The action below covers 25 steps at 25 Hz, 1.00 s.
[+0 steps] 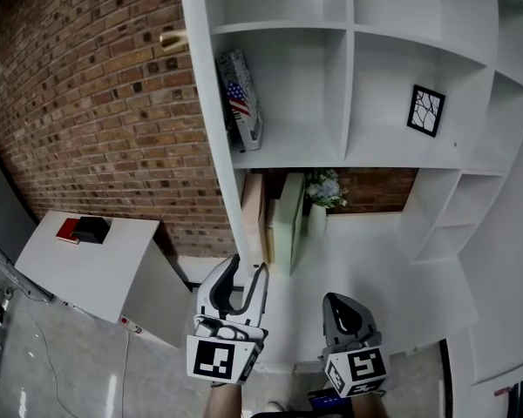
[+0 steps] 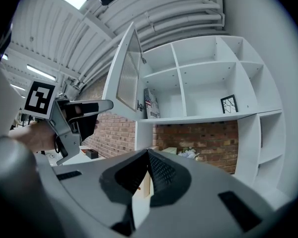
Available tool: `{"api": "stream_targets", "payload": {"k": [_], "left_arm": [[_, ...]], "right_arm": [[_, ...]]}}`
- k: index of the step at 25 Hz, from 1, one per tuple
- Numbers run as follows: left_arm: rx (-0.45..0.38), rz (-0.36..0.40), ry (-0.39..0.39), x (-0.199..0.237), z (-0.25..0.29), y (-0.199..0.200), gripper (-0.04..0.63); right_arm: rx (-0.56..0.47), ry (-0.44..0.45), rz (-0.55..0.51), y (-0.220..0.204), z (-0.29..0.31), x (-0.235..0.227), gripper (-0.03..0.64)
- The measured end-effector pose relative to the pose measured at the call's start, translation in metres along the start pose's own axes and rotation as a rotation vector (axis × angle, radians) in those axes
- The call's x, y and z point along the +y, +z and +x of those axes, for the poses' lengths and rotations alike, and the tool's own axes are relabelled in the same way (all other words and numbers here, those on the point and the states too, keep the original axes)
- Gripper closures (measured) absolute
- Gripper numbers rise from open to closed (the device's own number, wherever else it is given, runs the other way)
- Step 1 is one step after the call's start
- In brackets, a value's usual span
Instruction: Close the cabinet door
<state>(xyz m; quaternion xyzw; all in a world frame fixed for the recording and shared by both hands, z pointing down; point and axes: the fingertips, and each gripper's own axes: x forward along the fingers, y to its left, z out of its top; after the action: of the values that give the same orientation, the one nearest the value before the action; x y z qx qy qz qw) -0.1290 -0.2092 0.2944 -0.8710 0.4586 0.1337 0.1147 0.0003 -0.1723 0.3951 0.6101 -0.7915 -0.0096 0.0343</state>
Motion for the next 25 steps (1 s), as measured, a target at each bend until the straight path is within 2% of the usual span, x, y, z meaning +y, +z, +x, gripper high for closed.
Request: {"api": "stream_targets", "payload": {"k": [10, 19, 25], "left_arm": [[0.023, 0.049, -0.007, -0.029, 0.027, -0.010, 0.425], [0.056, 0.168, 0.005, -0.049, 0.054, -0.015, 0.423], [0.053, 0.163, 0.030, -0.056, 0.066, -0.018, 0.419]], "right_arm": [[-0.012, 0.006, 0.004, 0.001, 0.006, -0.032, 0.617], [-0.035, 0.032, 0.005, 0.010, 0.015, -0.063, 0.617], [-0.039, 0.045, -0.005, 0.015, 0.021, -0.082, 0.617]]}}
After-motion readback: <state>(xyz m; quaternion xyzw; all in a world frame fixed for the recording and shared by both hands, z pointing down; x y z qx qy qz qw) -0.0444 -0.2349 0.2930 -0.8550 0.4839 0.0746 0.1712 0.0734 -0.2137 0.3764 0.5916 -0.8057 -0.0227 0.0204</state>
